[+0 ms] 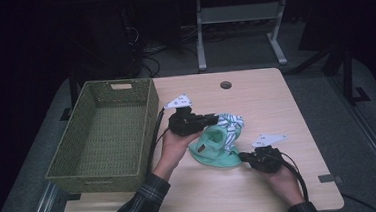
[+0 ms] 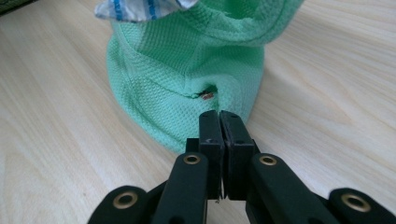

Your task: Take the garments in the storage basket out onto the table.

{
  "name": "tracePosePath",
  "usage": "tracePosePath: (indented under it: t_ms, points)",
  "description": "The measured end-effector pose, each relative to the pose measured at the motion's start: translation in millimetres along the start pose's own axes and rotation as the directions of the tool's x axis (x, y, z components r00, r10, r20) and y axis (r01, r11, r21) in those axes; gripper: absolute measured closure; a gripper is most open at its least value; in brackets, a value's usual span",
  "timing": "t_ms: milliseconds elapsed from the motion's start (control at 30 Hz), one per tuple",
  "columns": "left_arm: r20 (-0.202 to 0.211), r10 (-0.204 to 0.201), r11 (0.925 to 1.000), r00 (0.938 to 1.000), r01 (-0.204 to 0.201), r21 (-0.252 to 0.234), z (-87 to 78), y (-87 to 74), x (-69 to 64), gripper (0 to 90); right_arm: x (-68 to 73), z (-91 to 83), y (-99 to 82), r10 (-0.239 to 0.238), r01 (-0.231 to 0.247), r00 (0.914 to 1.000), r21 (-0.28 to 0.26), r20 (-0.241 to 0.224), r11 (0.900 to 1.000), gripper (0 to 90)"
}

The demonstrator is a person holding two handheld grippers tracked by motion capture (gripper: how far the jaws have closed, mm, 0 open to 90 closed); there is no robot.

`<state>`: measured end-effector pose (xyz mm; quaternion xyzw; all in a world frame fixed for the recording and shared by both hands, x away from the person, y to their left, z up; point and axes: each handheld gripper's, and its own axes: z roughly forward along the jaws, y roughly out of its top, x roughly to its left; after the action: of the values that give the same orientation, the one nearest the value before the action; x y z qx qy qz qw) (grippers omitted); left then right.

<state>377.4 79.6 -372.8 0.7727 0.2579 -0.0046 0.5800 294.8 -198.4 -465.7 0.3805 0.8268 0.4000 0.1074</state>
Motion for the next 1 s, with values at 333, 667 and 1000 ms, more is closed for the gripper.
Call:
tracePosePath:
  t_ms: [333, 667, 1000]
  points:
    - [-0.050, -0.005, 0.9999, 0.9988, 0.006, 0.009, -0.5, -3.2, 5.7, 84.1, -6.6, -17.9, -9.2, -0.012, 0.012, 0.9999, 0.017, 0.006, 0.9998, 88.6]
    - [-0.114, -0.020, 0.9994, 0.9933, 0.023, 0.026, 7.5, -11.3, 17.6, 84.1, -6.0, -32.5, -20.3, -0.004, 0.004, 1.0000, 0.023, 0.002, 0.9997, 88.6]
    - [-0.158, -0.025, 0.9974, 0.9872, 0.035, 0.062, 16.2, -19.9, 24.6, 84.1, 1.1, -39.9, -30.9, -0.021, 0.022, 0.9995, 0.041, -0.022, 0.9989, 88.6]
